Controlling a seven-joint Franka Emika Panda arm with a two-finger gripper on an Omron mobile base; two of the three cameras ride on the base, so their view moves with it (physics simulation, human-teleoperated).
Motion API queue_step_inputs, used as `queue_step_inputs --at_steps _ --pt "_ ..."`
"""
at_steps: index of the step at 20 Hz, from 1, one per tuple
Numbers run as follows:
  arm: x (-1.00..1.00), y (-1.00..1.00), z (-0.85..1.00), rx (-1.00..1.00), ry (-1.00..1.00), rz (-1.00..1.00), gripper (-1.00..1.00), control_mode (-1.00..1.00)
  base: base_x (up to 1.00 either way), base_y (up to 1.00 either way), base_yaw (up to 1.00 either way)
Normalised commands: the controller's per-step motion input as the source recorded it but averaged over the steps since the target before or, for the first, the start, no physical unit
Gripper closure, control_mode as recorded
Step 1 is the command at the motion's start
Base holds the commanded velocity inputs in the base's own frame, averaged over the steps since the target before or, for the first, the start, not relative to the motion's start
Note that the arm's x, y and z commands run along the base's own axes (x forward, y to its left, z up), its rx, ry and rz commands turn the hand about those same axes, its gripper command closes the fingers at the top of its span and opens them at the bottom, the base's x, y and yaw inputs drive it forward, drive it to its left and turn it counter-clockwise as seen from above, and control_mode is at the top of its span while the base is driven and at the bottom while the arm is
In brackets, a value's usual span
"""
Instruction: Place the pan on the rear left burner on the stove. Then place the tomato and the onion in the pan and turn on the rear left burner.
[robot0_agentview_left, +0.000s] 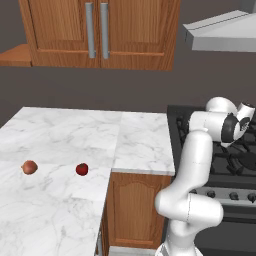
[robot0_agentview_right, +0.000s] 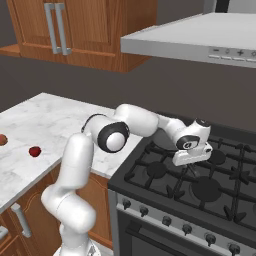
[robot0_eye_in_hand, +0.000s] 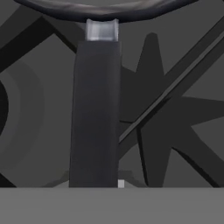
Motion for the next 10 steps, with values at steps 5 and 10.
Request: queue_step_inputs --at_steps 5,10 --pt "0.25 0.00 -0.33 0.00 0.00 0.00 1.00 -1.00 0.00 0.00 0.00" --pt "0.25 0.00 -0.36 0.00 0.00 0.00 1.00 -1.00 0.00 0.00 0.00"
